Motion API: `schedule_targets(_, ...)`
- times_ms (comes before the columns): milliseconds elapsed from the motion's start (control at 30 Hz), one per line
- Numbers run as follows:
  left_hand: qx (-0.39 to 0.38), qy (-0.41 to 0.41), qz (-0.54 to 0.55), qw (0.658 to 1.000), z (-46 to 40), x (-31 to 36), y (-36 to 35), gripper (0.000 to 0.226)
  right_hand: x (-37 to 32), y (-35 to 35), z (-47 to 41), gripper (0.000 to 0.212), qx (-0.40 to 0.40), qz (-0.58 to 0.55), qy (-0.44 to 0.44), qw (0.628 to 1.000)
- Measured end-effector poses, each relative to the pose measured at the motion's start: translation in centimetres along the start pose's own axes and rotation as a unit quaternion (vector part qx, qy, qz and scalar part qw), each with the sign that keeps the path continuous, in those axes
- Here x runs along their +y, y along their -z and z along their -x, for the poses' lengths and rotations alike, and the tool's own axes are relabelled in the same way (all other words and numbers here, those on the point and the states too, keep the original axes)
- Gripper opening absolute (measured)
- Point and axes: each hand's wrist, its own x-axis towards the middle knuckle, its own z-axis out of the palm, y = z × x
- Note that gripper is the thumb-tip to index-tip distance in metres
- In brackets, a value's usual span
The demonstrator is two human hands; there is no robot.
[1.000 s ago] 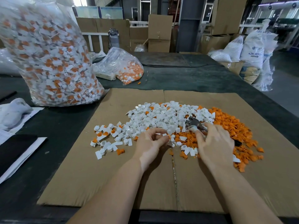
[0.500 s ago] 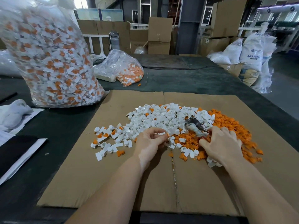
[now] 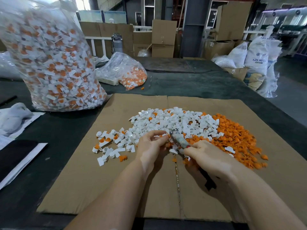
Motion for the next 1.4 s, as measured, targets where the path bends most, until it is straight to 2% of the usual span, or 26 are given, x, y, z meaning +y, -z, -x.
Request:
schedule_targets(100, 0.018, 0.012, 0.014, 1.0, -0.1, 0.1, 0.0, 0.01, -0.4, 0.3, 0.2, 0.037, -0.045, -0.021, -0.012, 0.999)
schedule_targets(233, 0.033, 0.018, 0.02, 0.999, -0.3, 0.4, 0.0, 0.009, -0.6, 0.5, 0.4, 0.021, -0.08, -0.079, -0.021, 0.993)
schedule_targets(400, 0.043, 0.015, -0.001, 0.999, -0.3, 0.8, -0.2, 0.008, -0.6, 0.4, 0.0, 0.012, -0.089, -0.034, -0.015, 0.995)
schedule_targets(600, 0.053, 0.001, -0.007, 0.999, -0.3, 1.5, -0.8, 0.009, -0.7, 0.1, -0.5, 0.016, -0.025, 0.069, 0.031, 0.997)
schedule_targets(733, 0.06, -0.008, -0.007, 0.998, -0.2, 1.4, -0.9, 0.01, -0.7, -0.1, -0.5, 0.021, -0.008, 0.079, 0.05, 0.996)
schedule_targets(867, 0.064, -0.002, -0.005, 0.998, -0.1, 1.2, -1.1, 0.009, -0.2, -0.7, -0.7, 0.017, 0.018, 0.081, 0.052, 0.995)
schedule_targets(1067, 0.06, -0.003, 0.0, 0.998, 0.0, 0.6, -0.5, 0.012, 1.3, -0.7, -0.7, 0.036, 0.083, 0.078, 0.045, 0.992)
schedule_targets(1133, 0.051, -0.021, -0.042, 0.998, 0.0, 0.2, 0.1, 0.018, 2.1, -0.3, -1.0, 0.037, 0.151, 0.114, 0.036, 0.981)
schedule_targets(1233, 0.019, -0.09, -0.214, 0.973, 0.2, -0.4, 0.7, 0.024, 3.5, 0.2, -2.0, 0.047, 0.261, 0.235, 0.024, 0.936)
schedule_targets(1300, 0.005, -0.119, -0.273, 0.955, 0.3, -0.8, 0.9, 0.026, 4.5, 0.5, -2.8, 0.054, 0.285, 0.302, 0.017, 0.91)
schedule_targets(1400, 0.011, -0.141, -0.291, 0.946, 0.4, -1.0, 1.0, 0.028, 5.6, 0.5, -3.6, 0.062, 0.286, 0.348, 0.009, 0.893)
